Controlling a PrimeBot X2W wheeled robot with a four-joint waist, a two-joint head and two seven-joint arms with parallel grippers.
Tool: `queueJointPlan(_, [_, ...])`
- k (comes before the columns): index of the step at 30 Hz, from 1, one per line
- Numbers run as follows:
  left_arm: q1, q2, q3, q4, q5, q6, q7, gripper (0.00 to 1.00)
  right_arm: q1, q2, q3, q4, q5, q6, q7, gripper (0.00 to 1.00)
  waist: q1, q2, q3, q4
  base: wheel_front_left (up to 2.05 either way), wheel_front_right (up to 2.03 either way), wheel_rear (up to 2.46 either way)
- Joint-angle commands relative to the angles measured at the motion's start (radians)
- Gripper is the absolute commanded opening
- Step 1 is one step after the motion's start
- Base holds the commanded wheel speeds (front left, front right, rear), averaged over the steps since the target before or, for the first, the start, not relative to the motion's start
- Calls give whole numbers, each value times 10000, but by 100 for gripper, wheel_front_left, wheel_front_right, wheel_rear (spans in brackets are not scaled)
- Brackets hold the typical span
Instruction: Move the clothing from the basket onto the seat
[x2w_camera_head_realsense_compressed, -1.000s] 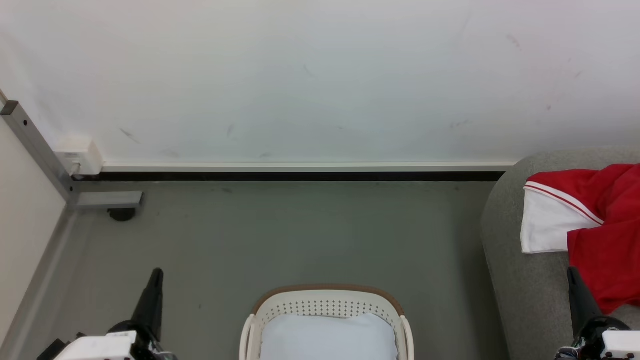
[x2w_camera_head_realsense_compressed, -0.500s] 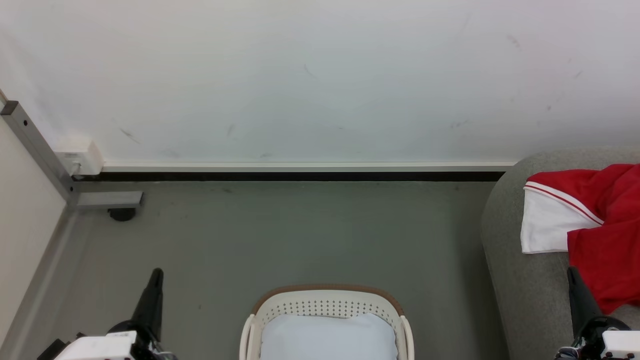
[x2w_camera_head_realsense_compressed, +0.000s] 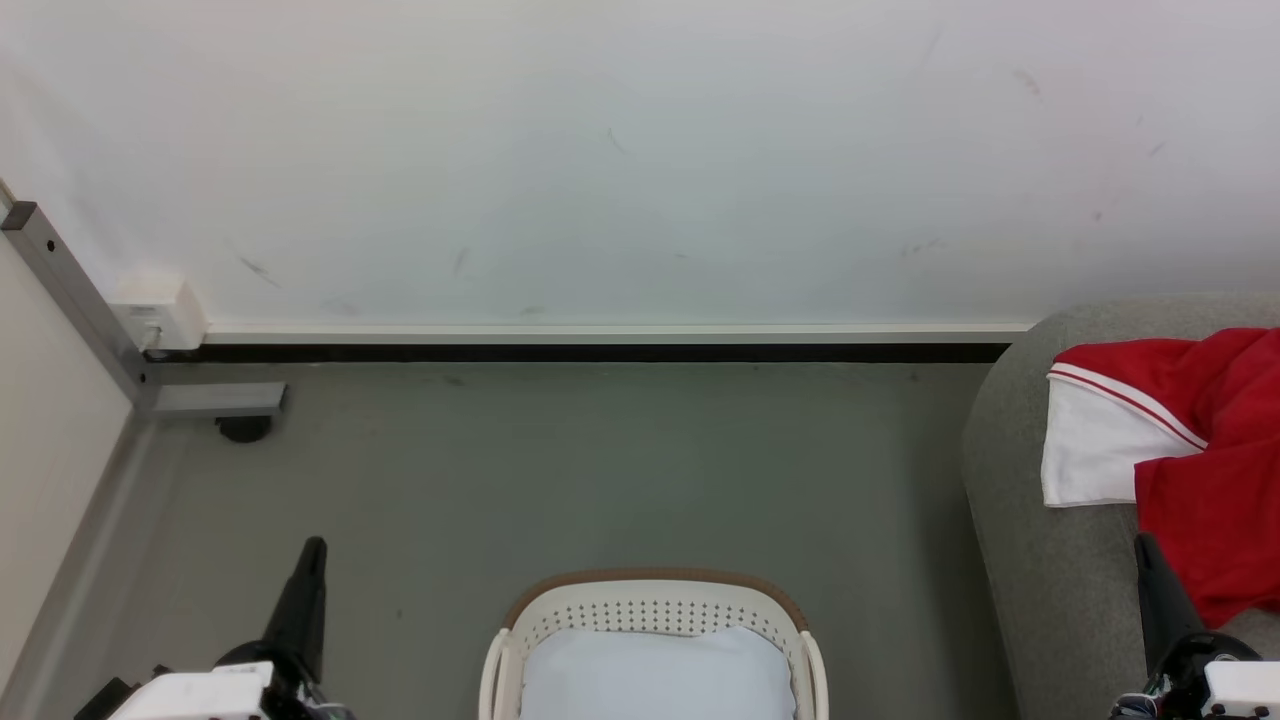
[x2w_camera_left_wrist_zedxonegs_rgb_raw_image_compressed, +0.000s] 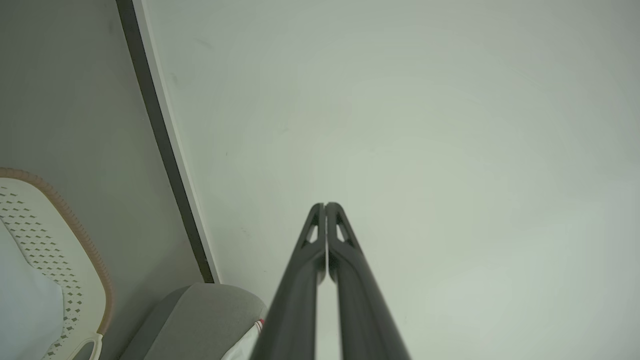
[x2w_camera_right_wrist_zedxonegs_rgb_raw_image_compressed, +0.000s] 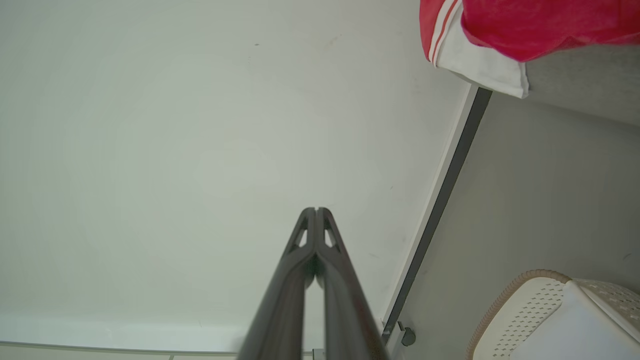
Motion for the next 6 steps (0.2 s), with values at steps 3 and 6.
queueJointPlan(3, [-88, 30, 26, -27, -135, -58, 40, 0, -113, -70, -32, -41, 19, -24, 42, 0, 0, -1, 0, 0, 0, 0, 0])
queueJointPlan(6, [-88, 30, 25, -27, -135, -58, 40, 0, -113, -70, -32, -41, 19, -24, 42, 0, 0, -1, 0, 0, 0, 0, 0])
